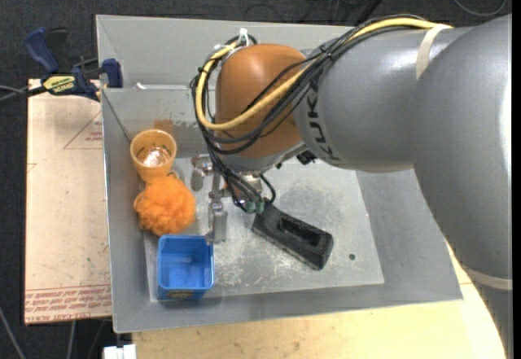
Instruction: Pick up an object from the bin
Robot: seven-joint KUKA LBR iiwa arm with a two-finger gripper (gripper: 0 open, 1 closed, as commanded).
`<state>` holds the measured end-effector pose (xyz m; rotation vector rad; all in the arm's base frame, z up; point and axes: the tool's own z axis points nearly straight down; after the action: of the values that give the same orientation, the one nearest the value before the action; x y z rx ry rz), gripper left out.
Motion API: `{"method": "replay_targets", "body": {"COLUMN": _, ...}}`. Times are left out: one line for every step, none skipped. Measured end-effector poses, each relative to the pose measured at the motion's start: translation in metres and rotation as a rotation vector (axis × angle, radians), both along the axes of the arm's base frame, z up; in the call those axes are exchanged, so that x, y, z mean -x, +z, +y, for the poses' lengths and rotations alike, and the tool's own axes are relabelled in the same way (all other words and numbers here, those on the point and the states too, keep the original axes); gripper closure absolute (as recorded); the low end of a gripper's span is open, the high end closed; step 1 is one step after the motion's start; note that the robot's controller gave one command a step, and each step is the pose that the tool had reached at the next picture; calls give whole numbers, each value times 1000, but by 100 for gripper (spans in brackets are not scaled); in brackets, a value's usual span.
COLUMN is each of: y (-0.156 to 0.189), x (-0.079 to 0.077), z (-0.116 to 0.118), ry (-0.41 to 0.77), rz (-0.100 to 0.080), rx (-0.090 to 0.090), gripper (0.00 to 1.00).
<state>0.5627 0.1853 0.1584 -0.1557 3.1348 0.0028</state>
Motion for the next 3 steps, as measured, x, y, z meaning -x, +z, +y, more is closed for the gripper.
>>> {"method": "replay_targets", "body": {"y": -18, "x": 16, "z": 28, "ry": 331, "rz": 2, "rx": 1, "gripper": 0}}
{"method": "replay_targets", "body": {"y": -28, "x": 42, "z": 45, "ry": 190, "rz": -2, "rx": 1, "gripper": 0}}
{"method": "replay_targets", "body": {"y": -68, "x": 43, "z": 60, "ry": 459, "rz": -9, "rx": 0, "gripper": 0}}
